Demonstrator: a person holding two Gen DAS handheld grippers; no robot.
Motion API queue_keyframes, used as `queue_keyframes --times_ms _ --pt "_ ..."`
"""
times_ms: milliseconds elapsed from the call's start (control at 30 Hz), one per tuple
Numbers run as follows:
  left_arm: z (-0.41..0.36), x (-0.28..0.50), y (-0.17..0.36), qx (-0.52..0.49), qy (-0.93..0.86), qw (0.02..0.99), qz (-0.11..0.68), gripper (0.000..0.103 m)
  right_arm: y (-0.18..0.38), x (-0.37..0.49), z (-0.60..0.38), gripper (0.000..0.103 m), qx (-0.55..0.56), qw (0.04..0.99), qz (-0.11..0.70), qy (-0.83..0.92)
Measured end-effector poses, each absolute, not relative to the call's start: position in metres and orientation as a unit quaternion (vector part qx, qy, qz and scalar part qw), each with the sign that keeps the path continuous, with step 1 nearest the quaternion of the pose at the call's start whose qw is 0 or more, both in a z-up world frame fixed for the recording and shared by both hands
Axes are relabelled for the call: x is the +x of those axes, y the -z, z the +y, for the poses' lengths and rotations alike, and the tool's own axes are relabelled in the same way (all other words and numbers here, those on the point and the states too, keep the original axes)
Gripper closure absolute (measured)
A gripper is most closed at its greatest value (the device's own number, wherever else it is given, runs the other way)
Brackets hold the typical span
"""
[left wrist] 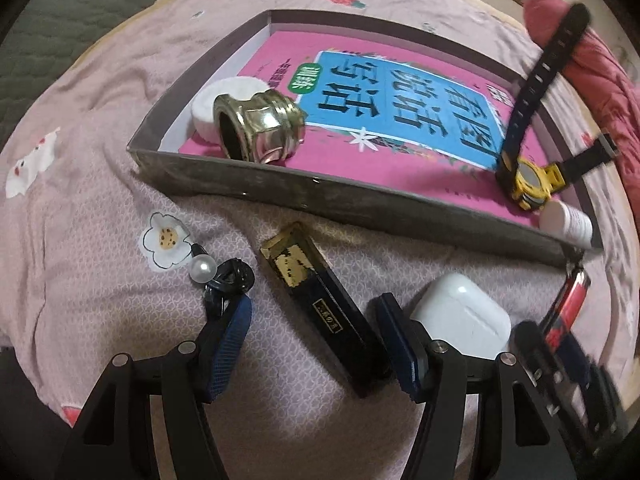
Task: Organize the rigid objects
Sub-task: 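Close the right tool on the red lighter while the left tool grasps the black-and-gold lighter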
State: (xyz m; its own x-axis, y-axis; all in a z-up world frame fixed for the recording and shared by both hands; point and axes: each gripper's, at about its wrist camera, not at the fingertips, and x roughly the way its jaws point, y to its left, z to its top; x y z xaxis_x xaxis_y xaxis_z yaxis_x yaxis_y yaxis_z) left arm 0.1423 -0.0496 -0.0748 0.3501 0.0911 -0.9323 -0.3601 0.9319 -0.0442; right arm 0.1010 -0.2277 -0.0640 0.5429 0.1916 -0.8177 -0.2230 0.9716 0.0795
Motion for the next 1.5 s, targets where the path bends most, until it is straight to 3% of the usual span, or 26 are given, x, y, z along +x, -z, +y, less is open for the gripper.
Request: queue_keyframes --times_ms 67,233,633,867,933,1233,1500 --pt "-0.055 0.126 0.072 -0.115 -0.13 0.816 0.551 0.04 0.064 0.101 -0.233 0.067 -0.008 0.876 0.466 -0.123" --pt "-0.063 0.117 0.069 -0.096 -0.1 0.826 0.547 0.062 0.062 0.103 -0.245 0.069 0.038 0.872 0.468 -0.139" --pt "-0.063 0.089 0.056 -0.087 -0.002 0.849 0.521 0.077 0.061 0.108 -0.255 0.07 0.085 0.864 0.472 -0.154" --pt "-0.056 0.093 0.055 -0.113 0.042 0.851 0.51 0.081 0.056 0.104 -0.257 0.071 0.095 0.868 0.459 -0.163" --pt "-0.055 0.093 0.054 -0.115 0.045 0.851 0.51 0.081 0.056 0.104 -0.258 0.079 0.104 0.866 0.458 -0.17" --pt "-0.048 0.099 0.055 -0.116 0.056 0.853 0.505 0.081 0.063 0.111 -0.279 0.084 0.193 0.849 0.459 -0.177" --pt "-0.041 0.098 0.049 -0.125 0.059 0.86 0.491 0.081 0.048 0.101 -0.271 0.086 0.151 0.868 0.438 -0.18"
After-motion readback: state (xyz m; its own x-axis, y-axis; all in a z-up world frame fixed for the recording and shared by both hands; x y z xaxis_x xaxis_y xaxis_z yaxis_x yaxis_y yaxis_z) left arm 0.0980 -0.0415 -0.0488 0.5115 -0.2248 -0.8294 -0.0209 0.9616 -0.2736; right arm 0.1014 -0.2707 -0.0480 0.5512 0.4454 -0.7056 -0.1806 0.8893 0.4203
